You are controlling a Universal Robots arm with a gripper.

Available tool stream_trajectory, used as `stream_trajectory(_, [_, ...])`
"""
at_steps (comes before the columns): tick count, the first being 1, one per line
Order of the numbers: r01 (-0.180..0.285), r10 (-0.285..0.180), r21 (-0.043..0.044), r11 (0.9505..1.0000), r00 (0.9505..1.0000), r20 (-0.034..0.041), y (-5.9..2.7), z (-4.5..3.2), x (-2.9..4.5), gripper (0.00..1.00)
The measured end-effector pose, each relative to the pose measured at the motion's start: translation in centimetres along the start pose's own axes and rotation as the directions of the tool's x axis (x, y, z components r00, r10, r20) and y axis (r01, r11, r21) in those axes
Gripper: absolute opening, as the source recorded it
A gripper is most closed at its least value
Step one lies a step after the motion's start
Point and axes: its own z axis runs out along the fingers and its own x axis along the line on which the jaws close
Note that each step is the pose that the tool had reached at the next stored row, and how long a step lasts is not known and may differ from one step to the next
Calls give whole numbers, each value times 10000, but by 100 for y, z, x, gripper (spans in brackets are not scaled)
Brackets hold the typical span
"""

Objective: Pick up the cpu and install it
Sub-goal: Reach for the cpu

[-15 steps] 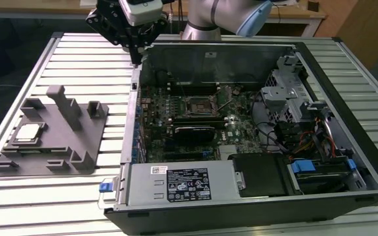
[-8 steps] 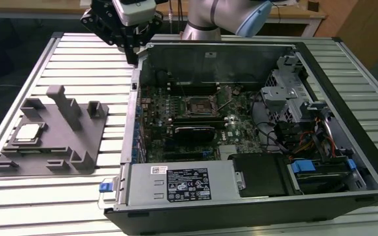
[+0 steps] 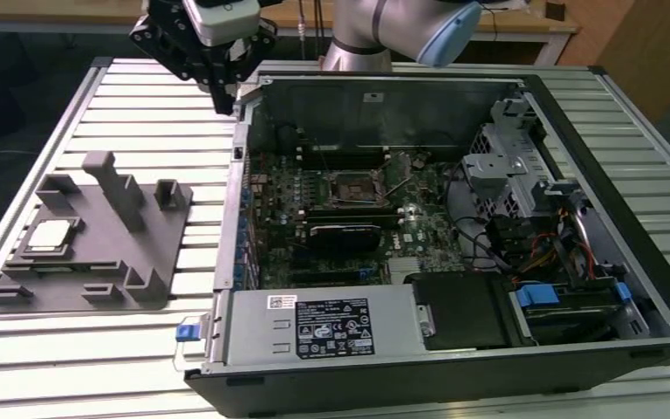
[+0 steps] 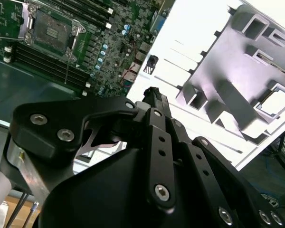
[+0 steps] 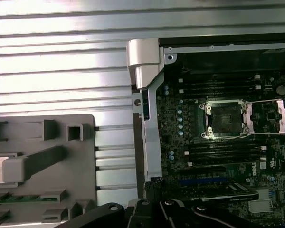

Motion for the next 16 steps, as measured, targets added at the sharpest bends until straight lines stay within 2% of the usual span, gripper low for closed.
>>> stream_trajectory(16, [1,-1,1,10000,10000,0,-25,-8,254,11])
